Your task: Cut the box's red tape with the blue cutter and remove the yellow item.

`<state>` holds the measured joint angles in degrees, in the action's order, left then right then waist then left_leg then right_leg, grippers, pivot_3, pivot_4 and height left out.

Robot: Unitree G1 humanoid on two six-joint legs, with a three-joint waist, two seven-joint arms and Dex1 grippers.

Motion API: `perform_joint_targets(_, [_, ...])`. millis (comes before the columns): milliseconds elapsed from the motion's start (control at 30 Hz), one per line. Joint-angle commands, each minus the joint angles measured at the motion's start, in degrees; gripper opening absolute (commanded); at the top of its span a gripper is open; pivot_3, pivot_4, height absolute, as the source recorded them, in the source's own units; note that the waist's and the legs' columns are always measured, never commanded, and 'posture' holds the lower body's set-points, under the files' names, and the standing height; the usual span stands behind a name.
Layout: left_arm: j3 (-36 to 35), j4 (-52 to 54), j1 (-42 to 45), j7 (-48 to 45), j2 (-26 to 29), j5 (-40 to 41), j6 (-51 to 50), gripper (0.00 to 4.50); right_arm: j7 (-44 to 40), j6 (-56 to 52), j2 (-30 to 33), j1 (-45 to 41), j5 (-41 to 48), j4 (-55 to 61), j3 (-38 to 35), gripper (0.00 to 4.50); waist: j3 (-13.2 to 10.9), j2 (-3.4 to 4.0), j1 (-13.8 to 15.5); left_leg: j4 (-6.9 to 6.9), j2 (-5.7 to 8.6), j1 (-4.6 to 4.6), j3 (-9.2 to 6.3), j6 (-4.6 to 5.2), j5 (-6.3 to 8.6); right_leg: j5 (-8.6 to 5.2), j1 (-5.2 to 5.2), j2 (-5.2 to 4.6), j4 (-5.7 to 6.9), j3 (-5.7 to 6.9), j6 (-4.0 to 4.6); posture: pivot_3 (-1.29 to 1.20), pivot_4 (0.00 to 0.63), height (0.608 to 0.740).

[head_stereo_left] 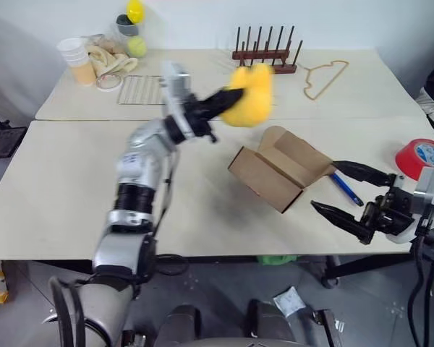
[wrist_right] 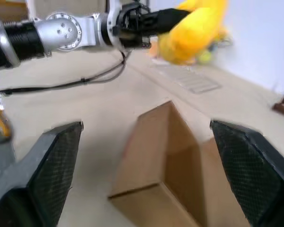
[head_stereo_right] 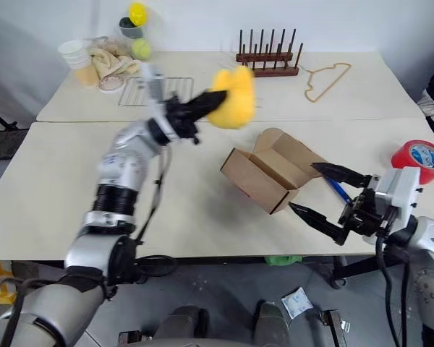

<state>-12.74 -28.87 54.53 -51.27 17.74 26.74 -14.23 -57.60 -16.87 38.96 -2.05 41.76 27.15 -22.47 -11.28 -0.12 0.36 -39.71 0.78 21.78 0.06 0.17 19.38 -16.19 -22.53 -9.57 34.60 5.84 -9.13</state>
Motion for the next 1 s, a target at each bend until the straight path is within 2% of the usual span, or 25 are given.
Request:
perform_joint_targets(33, [-0.8, 6.6, -6.3, -0.3, 6.6, -1.8, 0.0, 0.03, 0.6, 1.6, -1.6, -3.0, 0.5, 1.6, 3.4, 4.50, 0.0, 0.00, -0.1, 0.01, 0.00, -0.01, -0.01, -0.01, 0.01, 0.00, 0.00, 0.00, 0.01, 0.01, 0.00, 0.00, 0.150, 0.740])
perform_joint_targets(100, [-5.7, 10.5, -16.5, 0.2, 13.4, -2.4, 1.8, 0.03, 0.7, 1.7, -3.7, -6.6, -0.6, -0.5, 8.1, 4.50, 0.0, -0.03, -0.3, 0.00, 0.02, -0.01, -0.02, -0.03, 0.02, 0.00, 0.01, -0.02, 0.00, 0.01, -0.01, 0.00, 0.150, 0.740])
perform_joint_targets(200, [-9.6, 12.7, -27.1, 1.6, 19.0, -3.1, 2.8, 0.03, 0.8, 1.2, -5.1, -9.6, -1.8, -2.3, 12.1, 4.50, 0.0, -0.05, -0.5, 0.10, -0.04, -0.15, 0.00, -0.08, 0.05, 0.00, 0.04, -0.02, 0.01, 0.02, -0.01, 0.00, 0.150, 0.740])
perform_joint_targets(267, [-10.7, 13.3, -32.7, 1.8, 20.9, -3.0, 2.2, 0.03, 1.8, 1.5, -6.4, -11.1, -2.1, -2.7, 13.5, 4.50, 0.0, -0.05, 0.0, 0.10, -0.06, -0.15, -0.01, -0.09, 0.05, 0.00, 0.03, -0.01, 0.02, 0.05, 0.01, 0.00, 0.150, 0.740])
perform_joint_targets(400, [-11.8, 15.7, -38.1, 4.3, 20.3, -1.9, 1.3, 0.03, 2.2, 3.4, -7.9, -12.2, -4.6, -4.0, 15.4, 4.50, 0.0, -0.09, 1.7, -0.05, -0.03, -0.15, -0.06, -0.08, 0.07, 0.00, 0.16, -0.03, 0.01, 0.04, 0.00, 0.00, 0.150, 0.740])
perform_joint_targets(633, [-10.8, 16.4, -35.0, 7.4, 17.3, -0.5, 0.5, 2.14, -1.4, 6.0, -4.9, -12.9, -7.0, -6.5, 14.7, 4.50, 0.1, -0.14, 1.6, -0.11, -0.03, -0.15, 0.06, -0.08, 0.10, 0.00, 0.08, -0.02, 0.14, -0.02, 0.01, 0.00, 0.150, 0.740])
perform_joint_targets(867, [-12.0, 14.7, -31.0, 7.2, 20.3, 0.5, -1.7, 4.24, -4.6, 5.9, -1.2, -11.2, -5.3, -8.2, 11.1, 4.50, 0.1, -0.15, 0.9, 0.03, -0.05, -0.24, 0.13, -0.08, 0.10, 0.00, 0.07, -0.02, 0.13, -0.01, 0.02, 0.00, 0.150, 0.740])
perform_joint_targets(900, [-12.8, 14.8, -31.5, 6.4, 21.6, 0.9, -1.9, 4.48, -4.9, 5.7, -0.8, -11.2, -5.0, -8.5, 10.6, 4.50, 0.1, -0.15, 0.7, 0.07, -0.06, -0.27, 0.17, -0.08, 0.10, 0.00, 0.07, -0.02, 0.13, -0.01, 0.02, 0.00, 0.150, 0.740])
perform_joint_targets(1000, [-15.1, 16.4, -34.9, 1.8, 25.6, 3.7, -4.4, 4.48, -5.5, 5.0, 0.4, -11.1, -3.8, -8.9, 9.2, 4.50, 0.1, -0.15, -0.2, 0.23, -0.11, -0.37, 0.33, -0.09, 0.10, -0.01, 0.02, -0.01, 0.10, -0.01, 0.04, 0.00, 0.150, 0.740])
